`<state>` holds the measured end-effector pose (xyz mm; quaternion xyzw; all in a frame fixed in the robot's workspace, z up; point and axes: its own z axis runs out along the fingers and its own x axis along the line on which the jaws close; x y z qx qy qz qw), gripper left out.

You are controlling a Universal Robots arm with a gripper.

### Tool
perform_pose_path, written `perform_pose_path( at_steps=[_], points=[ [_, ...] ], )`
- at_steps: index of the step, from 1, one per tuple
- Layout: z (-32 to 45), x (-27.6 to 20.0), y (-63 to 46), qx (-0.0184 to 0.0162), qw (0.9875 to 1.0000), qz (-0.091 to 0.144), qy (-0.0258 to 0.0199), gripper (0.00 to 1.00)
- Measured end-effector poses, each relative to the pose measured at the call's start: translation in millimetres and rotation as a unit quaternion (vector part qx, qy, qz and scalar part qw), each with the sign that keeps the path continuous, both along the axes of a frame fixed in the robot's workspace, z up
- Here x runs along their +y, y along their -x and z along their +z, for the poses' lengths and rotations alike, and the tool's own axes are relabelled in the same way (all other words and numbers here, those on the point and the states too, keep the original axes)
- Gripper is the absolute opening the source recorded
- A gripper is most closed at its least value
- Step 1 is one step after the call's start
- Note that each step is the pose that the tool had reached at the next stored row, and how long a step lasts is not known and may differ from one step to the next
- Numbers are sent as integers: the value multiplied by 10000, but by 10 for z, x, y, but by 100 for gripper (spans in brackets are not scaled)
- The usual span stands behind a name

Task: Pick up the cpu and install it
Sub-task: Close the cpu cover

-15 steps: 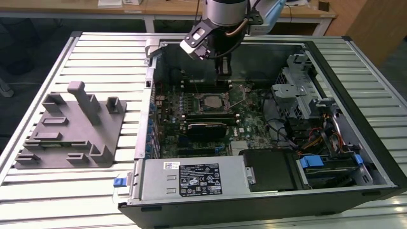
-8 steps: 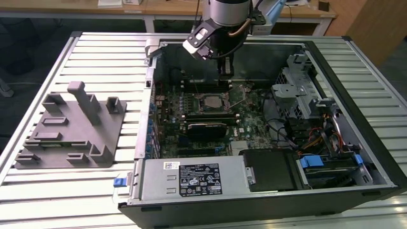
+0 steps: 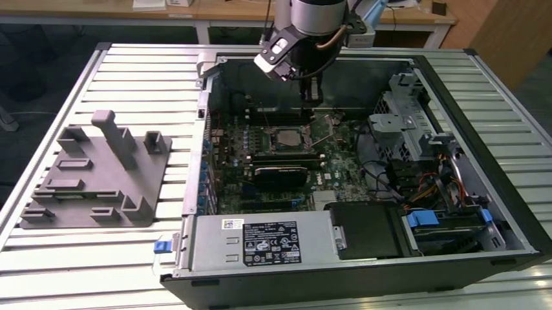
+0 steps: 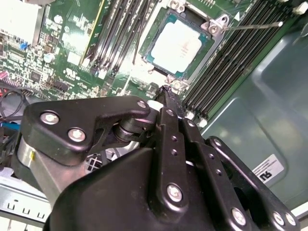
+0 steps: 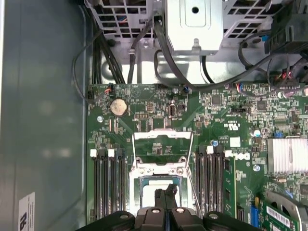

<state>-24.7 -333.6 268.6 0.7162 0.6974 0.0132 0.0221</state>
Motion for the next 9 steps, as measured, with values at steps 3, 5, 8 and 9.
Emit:
perform_pose_path(
  at_steps=[3, 5, 8, 9],
  points=[
    [0, 3, -37, 0, 10000, 0, 0, 11],
    [0, 5, -62, 0, 10000, 0, 0, 11],
    [0, 9, -96, 0, 10000, 0, 0, 11],
    [0, 11, -108, 0, 10000, 0, 0, 11]
  ],
)
